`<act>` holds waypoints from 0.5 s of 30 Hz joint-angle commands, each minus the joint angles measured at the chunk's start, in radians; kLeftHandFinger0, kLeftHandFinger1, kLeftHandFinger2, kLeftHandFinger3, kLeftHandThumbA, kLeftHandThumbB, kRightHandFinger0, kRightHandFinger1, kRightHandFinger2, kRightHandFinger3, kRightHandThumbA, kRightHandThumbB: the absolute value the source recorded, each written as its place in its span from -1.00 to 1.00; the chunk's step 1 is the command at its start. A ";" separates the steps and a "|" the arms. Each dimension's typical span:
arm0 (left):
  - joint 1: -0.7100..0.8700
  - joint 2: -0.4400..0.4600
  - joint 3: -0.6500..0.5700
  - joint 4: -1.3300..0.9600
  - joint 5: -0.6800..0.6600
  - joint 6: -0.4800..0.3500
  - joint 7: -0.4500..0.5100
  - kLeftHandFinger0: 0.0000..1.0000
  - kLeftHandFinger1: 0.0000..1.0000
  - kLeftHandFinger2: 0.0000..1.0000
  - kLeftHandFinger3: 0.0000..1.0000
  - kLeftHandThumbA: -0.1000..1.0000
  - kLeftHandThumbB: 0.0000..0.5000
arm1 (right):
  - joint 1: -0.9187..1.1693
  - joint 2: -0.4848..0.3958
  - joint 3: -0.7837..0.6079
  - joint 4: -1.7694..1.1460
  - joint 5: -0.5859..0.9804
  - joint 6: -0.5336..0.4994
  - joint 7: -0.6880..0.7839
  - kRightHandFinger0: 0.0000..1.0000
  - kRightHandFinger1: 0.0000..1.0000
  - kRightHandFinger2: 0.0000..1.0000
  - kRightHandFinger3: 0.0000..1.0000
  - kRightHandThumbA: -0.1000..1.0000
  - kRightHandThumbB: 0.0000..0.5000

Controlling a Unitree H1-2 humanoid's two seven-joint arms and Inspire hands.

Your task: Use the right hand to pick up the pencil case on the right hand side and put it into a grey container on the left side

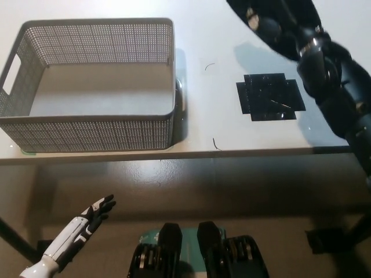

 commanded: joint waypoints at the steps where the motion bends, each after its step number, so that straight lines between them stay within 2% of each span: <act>1: -0.003 0.018 0.009 -0.021 -0.003 -0.040 0.003 1.00 1.00 1.00 1.00 1.00 0.43 | -0.104 -0.010 -0.027 -0.102 0.015 -0.028 -0.023 -1.00 -0.07 0.52 0.80 -1.00 -0.34; 3: 0.006 0.019 0.009 -0.022 0.012 -0.047 0.012 1.00 1.00 1.00 1.00 1.00 0.44 | -0.116 0.011 -0.032 -0.142 0.017 0.003 0.003 -1.00 -0.03 0.55 0.82 -1.00 -0.30; 6: 0.007 0.020 0.009 -0.022 0.007 -0.046 0.007 1.00 1.00 1.00 1.00 1.00 0.42 | -0.131 0.031 -0.035 -0.165 0.018 -0.015 -0.005 -1.00 -0.25 0.51 0.60 -1.00 -0.21; 7: 0.009 0.018 0.009 -0.025 0.003 -0.042 0.005 1.00 1.00 1.00 1.00 1.00 0.42 | -0.138 0.052 -0.047 -0.178 0.031 0.000 -0.002 -1.00 -0.29 0.49 0.55 -1.00 -0.26; 11: 0.009 0.021 0.008 -0.025 0.023 -0.053 0.014 1.00 1.00 1.00 1.00 1.00 0.41 | -0.166 0.121 -0.059 -0.164 0.040 0.009 -0.016 -1.00 -0.41 0.45 0.47 -1.00 -0.25; 14: 0.008 0.017 0.008 -0.018 0.014 -0.053 0.010 1.00 1.00 1.00 1.00 1.00 0.41 | -0.194 0.192 -0.064 -0.143 0.048 0.025 -0.020 -1.00 -0.34 0.56 0.52 -1.00 -0.14; 15: 0.009 0.015 0.005 -0.017 0.014 -0.053 0.008 1.00 1.00 1.00 1.00 1.00 0.42 | -0.199 0.210 -0.068 -0.135 0.056 0.023 -0.017 -1.00 -0.32 0.57 0.53 -1.00 -0.19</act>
